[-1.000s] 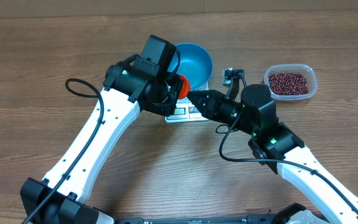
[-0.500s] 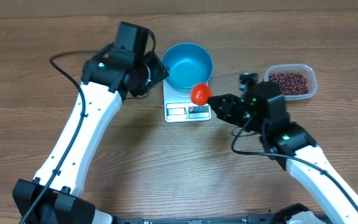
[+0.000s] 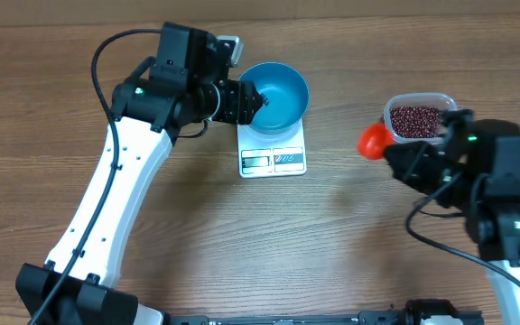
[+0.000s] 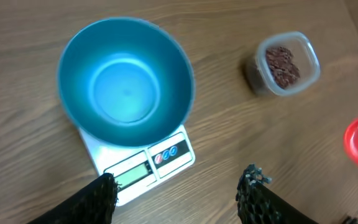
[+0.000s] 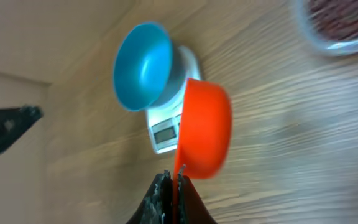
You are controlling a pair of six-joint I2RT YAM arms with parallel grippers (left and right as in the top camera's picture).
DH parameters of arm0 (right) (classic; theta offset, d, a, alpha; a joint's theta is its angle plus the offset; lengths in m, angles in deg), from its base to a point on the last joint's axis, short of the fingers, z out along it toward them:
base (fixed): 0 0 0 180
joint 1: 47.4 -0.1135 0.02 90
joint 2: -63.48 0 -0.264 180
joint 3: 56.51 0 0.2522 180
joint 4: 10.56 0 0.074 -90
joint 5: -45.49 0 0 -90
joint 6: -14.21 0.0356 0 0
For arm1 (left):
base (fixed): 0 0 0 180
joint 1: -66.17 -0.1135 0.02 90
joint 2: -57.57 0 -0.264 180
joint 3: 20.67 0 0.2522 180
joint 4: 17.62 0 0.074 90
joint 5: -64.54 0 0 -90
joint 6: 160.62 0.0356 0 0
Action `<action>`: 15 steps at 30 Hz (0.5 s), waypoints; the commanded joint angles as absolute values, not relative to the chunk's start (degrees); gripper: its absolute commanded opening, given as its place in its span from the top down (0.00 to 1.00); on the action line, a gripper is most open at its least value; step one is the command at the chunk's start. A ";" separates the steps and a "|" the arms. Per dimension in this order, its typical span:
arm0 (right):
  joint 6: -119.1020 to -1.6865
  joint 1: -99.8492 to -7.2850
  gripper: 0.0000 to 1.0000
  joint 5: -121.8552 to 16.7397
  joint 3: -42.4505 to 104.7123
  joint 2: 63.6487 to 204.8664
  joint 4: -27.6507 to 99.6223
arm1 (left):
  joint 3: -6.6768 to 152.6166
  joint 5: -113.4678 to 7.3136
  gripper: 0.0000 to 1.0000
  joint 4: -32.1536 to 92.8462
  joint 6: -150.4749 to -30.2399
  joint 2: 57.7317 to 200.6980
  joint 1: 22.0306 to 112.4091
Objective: Scoop item into bowl and weigh 150g on scale
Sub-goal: 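Carry the scoop with the right gripper toward the bean tub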
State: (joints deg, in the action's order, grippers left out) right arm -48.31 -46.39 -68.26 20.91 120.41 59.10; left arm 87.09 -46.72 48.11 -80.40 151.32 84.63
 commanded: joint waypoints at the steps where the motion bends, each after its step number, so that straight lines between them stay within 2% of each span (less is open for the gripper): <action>1: -56.02 -40.11 0.96 -68.13 25.28 119.91 63.10 | 90.41 -42.61 0.36 48.67 -76.38 149.68 89.09; 6: -59.35 -34.21 0.96 -68.09 25.44 120.08 66.66 | 90.39 -37.25 0.32 48.67 -76.40 149.71 94.84; 9: -60.26 -31.83 0.96 -67.50 25.44 120.74 68.15 | 90.39 -36.47 0.21 48.76 -76.40 149.71 97.35; 12: -61.14 -31.57 0.96 -67.45 25.42 121.50 68.04 | 90.39 -36.47 0.15 48.85 -76.40 149.71 98.01; 13: -61.14 -31.57 0.96 -67.48 25.44 121.79 68.00 | 90.39 -36.47 0.10 49.15 -76.40 149.71 98.05; 14: -61.14 -31.57 0.96 -67.48 25.42 122.12 67.89 | 90.39 -36.47 0.00 49.64 -76.40 149.71 98.05; 15: -61.14 -31.57 0.96 -67.48 25.42 122.38 67.84 | 90.39 -36.49 0.01 49.96 -76.42 149.71 98.05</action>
